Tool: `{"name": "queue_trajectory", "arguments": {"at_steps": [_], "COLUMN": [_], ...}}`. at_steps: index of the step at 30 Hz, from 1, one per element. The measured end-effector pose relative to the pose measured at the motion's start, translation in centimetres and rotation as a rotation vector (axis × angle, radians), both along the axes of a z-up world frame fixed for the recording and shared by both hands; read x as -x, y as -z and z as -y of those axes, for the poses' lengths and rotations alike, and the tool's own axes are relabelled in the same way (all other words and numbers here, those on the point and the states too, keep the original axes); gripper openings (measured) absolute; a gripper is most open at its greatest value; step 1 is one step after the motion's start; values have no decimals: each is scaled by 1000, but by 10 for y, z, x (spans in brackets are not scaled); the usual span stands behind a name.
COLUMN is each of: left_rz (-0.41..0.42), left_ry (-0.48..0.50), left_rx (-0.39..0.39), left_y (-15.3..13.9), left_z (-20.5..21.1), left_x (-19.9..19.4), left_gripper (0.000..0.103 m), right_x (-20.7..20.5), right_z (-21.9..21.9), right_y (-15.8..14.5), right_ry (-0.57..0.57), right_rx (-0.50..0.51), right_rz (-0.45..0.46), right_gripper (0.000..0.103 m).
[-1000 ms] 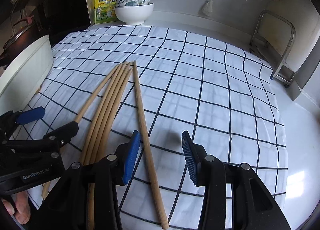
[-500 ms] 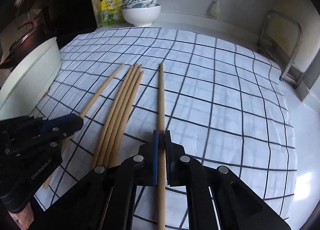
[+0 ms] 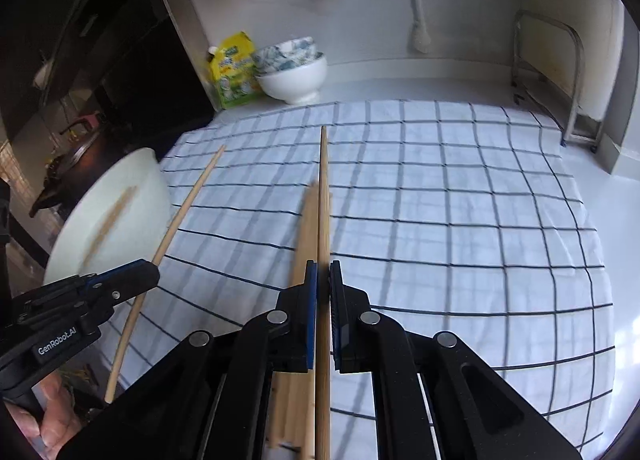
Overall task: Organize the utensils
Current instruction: 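Carry both chopsticks into the cream basin and open both grippers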
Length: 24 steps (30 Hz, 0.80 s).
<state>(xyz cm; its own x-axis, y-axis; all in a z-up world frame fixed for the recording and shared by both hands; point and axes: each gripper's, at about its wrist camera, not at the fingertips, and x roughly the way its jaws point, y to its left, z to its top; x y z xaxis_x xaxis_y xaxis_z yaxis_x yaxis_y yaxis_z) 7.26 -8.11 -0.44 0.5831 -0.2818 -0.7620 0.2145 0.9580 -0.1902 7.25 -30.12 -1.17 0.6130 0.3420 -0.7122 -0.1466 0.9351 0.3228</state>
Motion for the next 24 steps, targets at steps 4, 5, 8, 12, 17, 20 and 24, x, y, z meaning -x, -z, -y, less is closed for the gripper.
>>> {"name": "queue_trajectory", "arguments": {"at_steps": [4, 5, 8, 12, 17, 20, 24], "left_rz": [65, 79, 103, 114, 90, 60, 18], "left_ry": [-49, -66, -123, -199, -272, -297, -318], "left_rx": [0, 1, 3, -22, -59, -57, -44], "left_y": [-24, -30, -43, -49, -38, -27, -12], "left_z": [-42, -54, -96, -141, -193, -211, -227], "left_x": [1, 1, -3, -10, -20, -26, -34], "left_gripper": [7, 7, 7, 7, 7, 7, 7], "right_x": [-3, -5, -13, -30, -50, -60, -72], "right_z": [-37, -48, -89, -146, -209, -242, -272], "right_y": [-26, -32, -50, -65, -67, -64, -47], "right_ry": [-52, -71, -127, -203, -285, -334, -370], "right_rx": [-30, -34, -33, -44, -32, -23, -4], "right_rz": [41, 46, 74, 80, 61, 40, -17], "right_gripper": [6, 6, 6, 6, 6, 6, 6]}}
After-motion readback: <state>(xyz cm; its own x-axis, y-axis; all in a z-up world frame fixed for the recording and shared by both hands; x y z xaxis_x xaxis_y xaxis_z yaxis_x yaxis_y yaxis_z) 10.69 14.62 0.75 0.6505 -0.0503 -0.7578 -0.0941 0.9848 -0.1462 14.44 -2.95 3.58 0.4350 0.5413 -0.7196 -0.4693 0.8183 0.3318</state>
